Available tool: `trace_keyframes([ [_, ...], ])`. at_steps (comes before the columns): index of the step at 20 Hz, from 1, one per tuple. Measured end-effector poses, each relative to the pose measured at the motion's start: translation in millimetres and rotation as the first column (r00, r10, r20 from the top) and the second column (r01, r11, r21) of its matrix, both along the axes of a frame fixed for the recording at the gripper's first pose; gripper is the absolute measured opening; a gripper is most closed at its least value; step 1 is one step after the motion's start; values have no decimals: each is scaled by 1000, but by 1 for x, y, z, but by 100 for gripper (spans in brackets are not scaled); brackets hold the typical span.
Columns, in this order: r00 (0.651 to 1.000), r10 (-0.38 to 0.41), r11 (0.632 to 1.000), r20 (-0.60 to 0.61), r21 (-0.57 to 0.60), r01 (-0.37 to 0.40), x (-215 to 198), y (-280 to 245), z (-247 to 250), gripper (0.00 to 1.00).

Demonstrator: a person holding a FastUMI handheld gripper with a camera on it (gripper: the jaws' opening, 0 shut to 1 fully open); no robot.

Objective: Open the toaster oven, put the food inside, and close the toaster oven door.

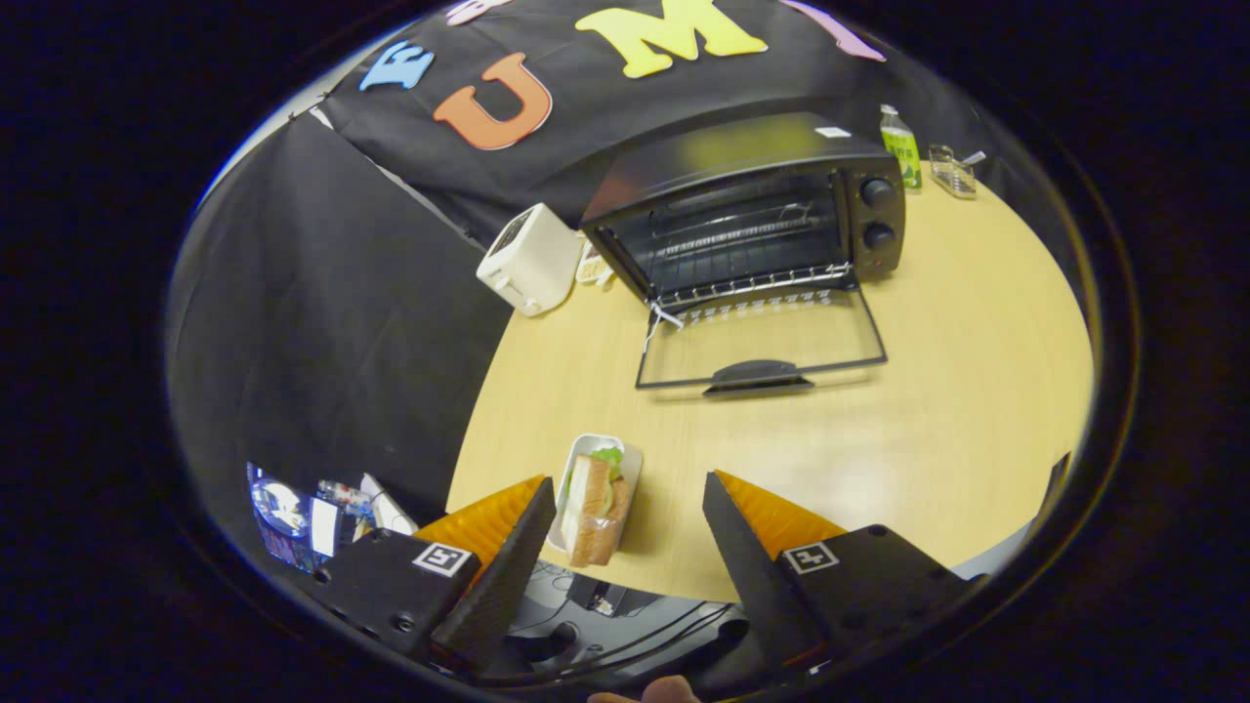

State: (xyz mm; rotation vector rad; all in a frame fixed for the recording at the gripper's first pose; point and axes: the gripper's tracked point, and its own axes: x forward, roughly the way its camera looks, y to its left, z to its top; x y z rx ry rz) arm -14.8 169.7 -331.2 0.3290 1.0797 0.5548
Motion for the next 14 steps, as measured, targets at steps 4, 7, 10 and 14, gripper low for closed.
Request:
trace_keyframes([
  [4, 994, 57, 998, -97, 29, -54, -19, 27, -24, 100],
  [7, 982, 75, 997, -174, 49, -68, -24, 42, -46, 100],
  [10, 965, 74, 995, -253, 80, -56, -24, 56, -66, 96],
  [14, 946, 74, 994, -316, 106, -42, -22, 67, -75, 76],
])
